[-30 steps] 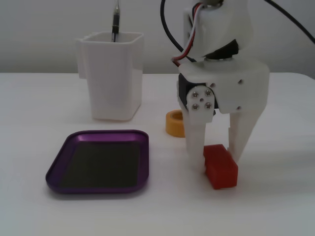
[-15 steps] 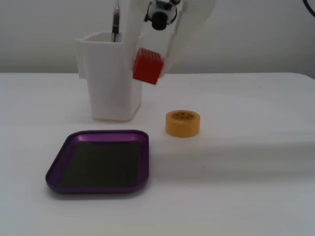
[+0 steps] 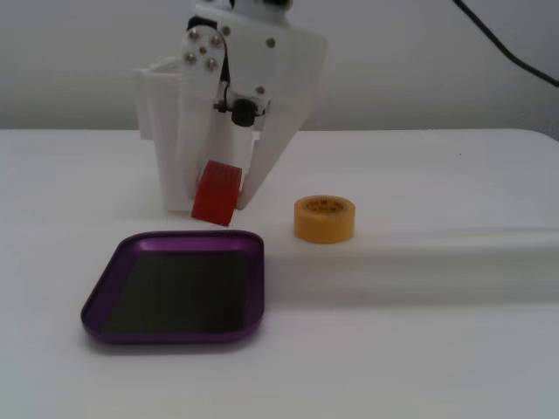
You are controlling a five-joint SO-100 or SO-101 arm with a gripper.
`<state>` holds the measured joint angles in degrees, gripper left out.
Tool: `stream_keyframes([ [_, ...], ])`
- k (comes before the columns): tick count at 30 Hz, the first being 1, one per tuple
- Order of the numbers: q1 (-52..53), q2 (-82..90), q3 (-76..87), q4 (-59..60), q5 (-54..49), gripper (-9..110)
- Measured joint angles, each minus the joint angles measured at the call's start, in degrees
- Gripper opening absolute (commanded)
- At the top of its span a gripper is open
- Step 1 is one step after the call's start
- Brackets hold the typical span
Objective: Pick up the red cube and place it in the box.
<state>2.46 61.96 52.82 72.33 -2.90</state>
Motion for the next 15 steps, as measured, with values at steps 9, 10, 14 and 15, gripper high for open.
stream_keyframes([
  [9, -0.5, -3.6, -0.1, -2.6, 0.0, -1],
  [10, -0.4, -3.9, -0.1, -3.0, 0.0, -1],
  [14, -0.1, -5.3, -0.1, -3.3, 0.0, 0],
  [15, -0.1, -5.9, -0.1, -3.4, 0.0, 0],
])
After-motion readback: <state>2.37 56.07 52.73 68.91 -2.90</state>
